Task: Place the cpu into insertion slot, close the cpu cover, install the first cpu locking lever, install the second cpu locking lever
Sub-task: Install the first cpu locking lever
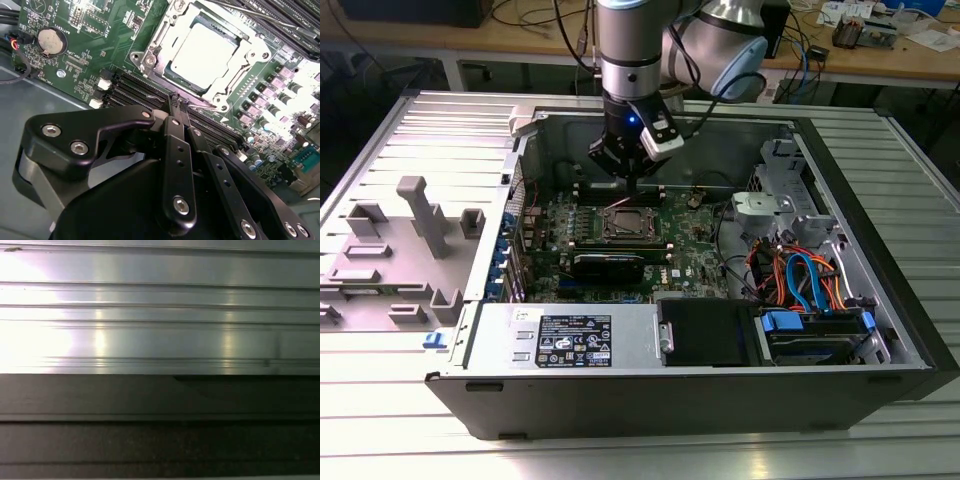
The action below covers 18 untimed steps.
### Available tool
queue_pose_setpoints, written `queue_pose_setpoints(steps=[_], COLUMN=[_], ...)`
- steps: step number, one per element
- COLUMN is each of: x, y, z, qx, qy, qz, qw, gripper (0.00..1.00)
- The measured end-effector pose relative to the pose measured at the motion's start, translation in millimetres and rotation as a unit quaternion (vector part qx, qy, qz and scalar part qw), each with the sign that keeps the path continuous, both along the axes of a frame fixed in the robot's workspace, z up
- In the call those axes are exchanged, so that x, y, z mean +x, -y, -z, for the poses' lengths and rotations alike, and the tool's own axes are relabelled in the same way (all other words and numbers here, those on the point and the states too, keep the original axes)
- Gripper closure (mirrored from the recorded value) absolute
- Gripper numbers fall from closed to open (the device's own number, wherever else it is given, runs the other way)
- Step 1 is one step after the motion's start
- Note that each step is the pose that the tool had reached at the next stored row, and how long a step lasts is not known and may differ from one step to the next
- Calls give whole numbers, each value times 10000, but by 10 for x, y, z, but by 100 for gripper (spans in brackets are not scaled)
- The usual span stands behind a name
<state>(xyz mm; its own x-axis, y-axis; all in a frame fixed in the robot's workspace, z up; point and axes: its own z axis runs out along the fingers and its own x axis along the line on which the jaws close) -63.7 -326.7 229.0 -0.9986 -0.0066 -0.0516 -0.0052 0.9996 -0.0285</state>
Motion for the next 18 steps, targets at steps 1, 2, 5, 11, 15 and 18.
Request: queue_pose_setpoints(steps=[1,2,5,11,15,18], x=[6,9,26,80,86,92], y=[2,6,13,13,13,13], z=[7,17,42,87,134,168], qx=[1,1,0,0,0,0], qy=[1,0,0,1,0,0], qz=[0,-1,0,0,0,-1], qw=[10000,10000,10000,10000,10000,10000], gripper=[89,89,89,89,89,89])
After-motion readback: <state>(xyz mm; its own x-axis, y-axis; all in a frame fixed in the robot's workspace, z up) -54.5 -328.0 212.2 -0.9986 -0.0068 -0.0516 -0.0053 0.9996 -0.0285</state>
